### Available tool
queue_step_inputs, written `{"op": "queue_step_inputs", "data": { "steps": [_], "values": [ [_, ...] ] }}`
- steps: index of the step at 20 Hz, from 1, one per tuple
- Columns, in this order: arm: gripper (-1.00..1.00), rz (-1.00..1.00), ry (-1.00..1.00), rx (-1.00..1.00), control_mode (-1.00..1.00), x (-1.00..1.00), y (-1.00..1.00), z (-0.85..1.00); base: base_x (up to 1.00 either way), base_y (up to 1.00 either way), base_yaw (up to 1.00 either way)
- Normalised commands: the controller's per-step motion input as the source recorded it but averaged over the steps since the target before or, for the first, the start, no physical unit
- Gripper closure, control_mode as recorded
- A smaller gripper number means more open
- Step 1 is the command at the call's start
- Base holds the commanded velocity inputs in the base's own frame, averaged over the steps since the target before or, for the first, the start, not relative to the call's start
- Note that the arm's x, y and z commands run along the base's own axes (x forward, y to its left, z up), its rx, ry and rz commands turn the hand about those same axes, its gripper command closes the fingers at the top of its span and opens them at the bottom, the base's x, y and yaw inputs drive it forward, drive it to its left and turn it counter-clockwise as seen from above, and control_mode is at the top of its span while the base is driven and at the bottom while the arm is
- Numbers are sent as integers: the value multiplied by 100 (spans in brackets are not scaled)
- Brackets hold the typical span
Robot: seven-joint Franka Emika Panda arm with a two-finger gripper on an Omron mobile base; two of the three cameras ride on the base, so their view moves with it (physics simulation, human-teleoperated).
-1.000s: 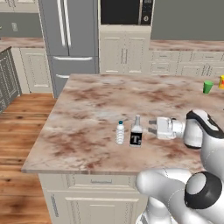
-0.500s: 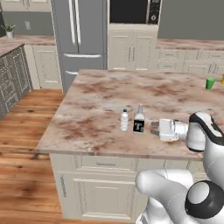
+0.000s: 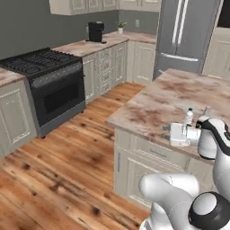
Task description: Place the drinks on the dining counter in a tight cluster.
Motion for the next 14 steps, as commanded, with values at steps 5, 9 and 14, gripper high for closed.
{"op": "queue_step_inputs", "data": {
  "steps": [5,9,14],
  "values": [
    [-100,0,0,0,100,0,0,0,-15,26,88],
    [-100,0,0,0,100,0,0,0,-2,20,83],
    [-100,0,0,0,100,0,0,0,16,6,71]
  ]
}}
